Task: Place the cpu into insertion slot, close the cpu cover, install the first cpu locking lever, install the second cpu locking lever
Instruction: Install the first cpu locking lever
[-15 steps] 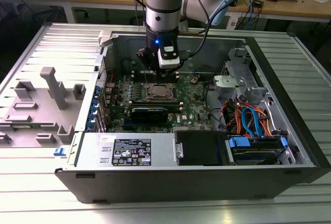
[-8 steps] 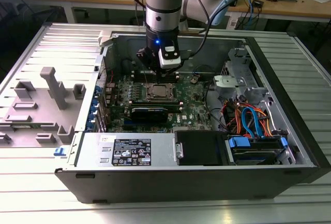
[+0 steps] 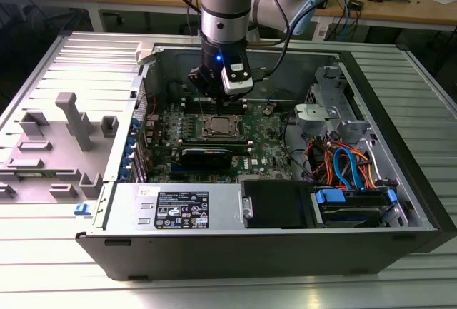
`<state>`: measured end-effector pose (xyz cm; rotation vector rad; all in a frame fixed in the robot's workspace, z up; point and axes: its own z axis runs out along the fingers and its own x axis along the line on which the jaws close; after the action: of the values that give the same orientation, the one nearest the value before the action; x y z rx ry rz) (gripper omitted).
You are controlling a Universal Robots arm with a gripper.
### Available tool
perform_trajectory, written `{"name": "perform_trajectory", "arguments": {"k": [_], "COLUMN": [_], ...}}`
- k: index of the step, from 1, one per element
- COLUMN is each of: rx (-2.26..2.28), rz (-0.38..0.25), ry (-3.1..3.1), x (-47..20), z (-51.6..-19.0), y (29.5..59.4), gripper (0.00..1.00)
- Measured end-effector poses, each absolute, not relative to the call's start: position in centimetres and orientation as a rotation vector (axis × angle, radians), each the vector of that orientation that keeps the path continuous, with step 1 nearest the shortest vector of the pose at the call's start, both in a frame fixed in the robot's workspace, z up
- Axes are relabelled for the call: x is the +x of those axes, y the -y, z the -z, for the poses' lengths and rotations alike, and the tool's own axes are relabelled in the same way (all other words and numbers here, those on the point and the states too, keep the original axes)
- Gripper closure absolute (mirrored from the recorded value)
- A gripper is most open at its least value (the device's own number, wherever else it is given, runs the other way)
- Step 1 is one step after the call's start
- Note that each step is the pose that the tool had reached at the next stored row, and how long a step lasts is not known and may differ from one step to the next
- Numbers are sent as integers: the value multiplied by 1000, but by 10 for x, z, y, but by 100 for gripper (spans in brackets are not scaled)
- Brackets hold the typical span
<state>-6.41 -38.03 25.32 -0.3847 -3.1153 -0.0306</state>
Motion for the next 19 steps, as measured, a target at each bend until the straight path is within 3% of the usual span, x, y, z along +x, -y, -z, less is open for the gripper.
{"name": "perform_trajectory", "arguments": {"k": [11,19], "rx": [-376,-128], "rz": [31,30], "ry": [3116,3135], "x": [-64,-64], "z": [-253,-253], "y": [380,380], "gripper": [89,89]}}
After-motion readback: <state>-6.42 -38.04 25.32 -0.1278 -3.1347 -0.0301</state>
